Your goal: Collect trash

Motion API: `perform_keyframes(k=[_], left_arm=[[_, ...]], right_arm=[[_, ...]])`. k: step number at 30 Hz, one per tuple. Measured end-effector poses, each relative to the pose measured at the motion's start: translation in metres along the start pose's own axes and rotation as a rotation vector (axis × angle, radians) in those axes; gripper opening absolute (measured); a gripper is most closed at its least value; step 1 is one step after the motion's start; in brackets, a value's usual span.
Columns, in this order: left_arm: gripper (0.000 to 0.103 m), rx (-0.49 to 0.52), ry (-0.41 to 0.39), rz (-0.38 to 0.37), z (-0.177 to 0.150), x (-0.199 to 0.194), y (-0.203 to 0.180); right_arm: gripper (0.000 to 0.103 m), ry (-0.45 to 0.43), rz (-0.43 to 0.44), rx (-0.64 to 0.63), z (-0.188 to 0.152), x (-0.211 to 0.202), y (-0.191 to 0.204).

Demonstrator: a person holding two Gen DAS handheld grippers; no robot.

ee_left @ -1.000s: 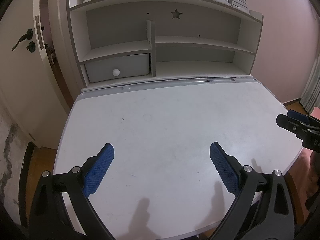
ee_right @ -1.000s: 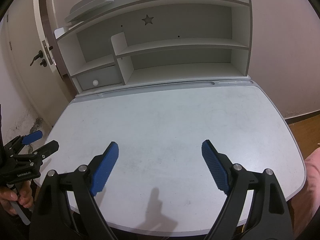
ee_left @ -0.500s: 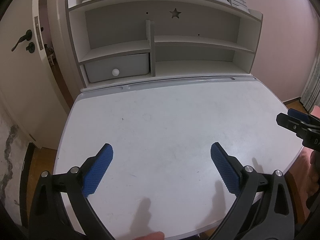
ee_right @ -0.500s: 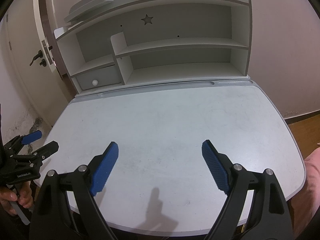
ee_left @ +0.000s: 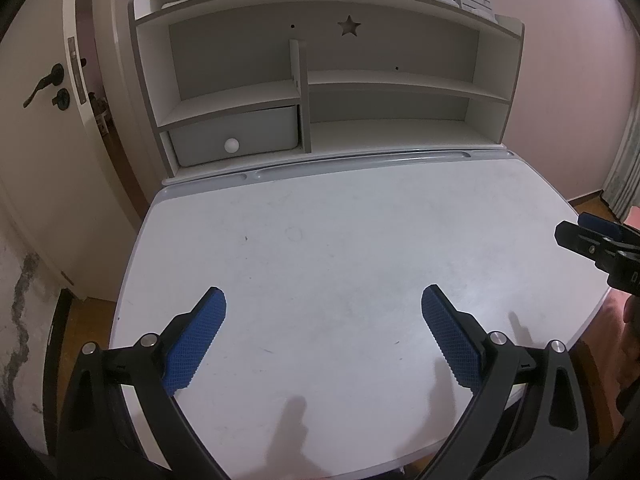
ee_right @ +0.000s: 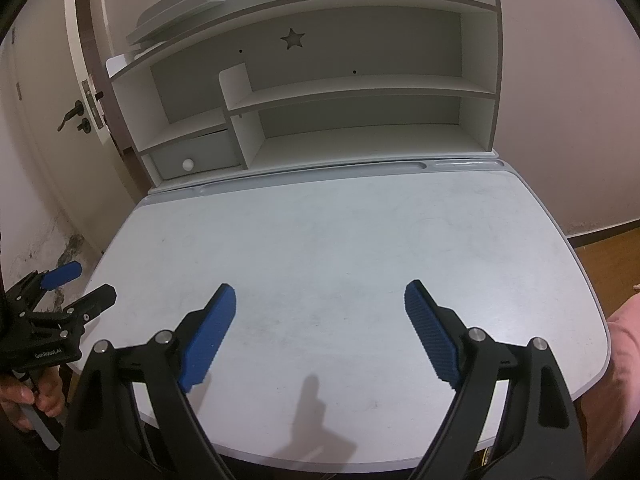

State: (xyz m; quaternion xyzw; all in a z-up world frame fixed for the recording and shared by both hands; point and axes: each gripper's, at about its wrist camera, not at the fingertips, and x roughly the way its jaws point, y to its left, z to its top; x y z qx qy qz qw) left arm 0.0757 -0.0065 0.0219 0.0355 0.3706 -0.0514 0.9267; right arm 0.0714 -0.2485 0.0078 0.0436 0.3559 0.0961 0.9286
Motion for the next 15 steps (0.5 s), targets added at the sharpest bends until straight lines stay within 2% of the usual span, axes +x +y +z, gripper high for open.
perform_keyframes(k=[15], left_arm=[[0.095, -0.008, 0.010, -0.003, -0.0023, -0.0007, -0.0027]], right_arm=[[0.084, -0.001, 0.000, 0.000, -0.0002, -0.0002, -0.0009]])
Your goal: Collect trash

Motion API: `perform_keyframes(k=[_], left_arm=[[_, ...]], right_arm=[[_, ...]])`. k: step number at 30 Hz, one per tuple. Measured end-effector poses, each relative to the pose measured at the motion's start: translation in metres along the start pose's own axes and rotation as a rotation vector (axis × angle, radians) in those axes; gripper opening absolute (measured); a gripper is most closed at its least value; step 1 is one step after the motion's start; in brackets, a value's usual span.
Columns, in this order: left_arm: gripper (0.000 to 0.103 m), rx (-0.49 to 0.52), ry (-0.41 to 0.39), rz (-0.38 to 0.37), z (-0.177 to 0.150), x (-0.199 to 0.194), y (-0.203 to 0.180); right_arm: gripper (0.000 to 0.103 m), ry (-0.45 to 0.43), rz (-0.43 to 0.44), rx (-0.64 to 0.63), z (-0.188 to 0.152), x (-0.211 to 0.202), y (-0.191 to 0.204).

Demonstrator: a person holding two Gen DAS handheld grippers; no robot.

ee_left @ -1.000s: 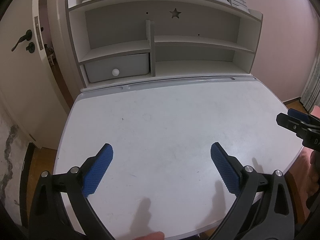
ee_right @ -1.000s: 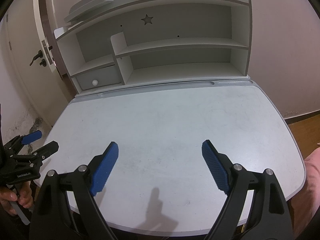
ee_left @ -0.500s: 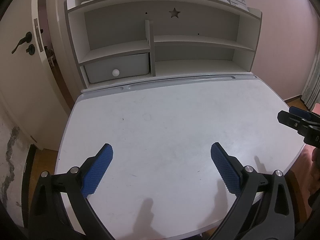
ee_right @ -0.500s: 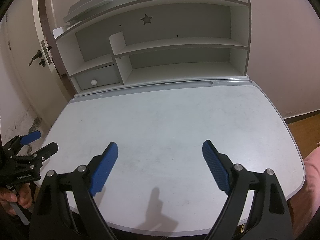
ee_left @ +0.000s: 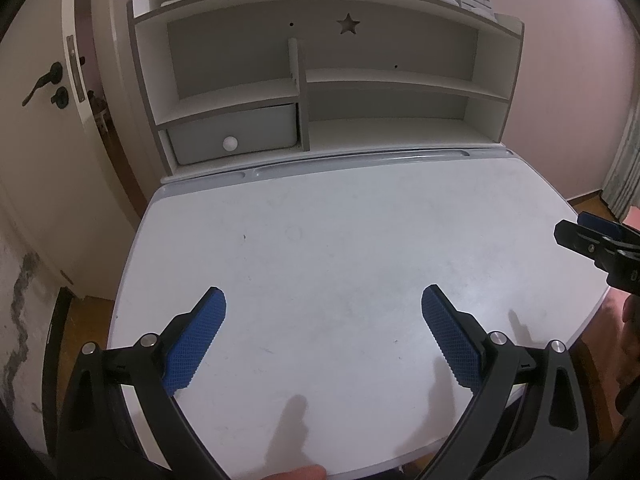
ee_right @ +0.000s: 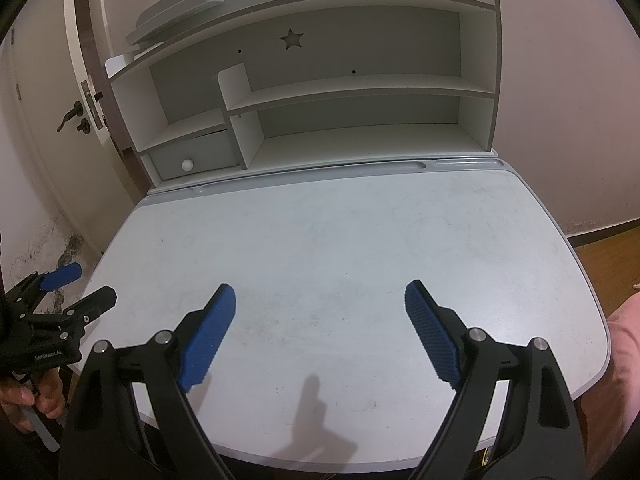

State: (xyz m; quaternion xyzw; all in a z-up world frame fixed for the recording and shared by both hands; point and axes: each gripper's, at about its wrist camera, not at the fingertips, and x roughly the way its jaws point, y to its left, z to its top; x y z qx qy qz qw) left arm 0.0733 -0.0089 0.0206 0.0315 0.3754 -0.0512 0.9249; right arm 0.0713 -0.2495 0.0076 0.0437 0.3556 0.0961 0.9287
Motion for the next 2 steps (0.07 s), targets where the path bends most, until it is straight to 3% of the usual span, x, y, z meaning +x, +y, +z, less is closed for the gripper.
perform_keyframes(k=[2], left_arm=[[0.095, -0.004, 0.002, -0.002, -0.0003, 0.0003, 0.0002]], right_arm=[[0.084, 0.000, 0.002, 0.001, -0.0001, -0.0002, -0.0002]])
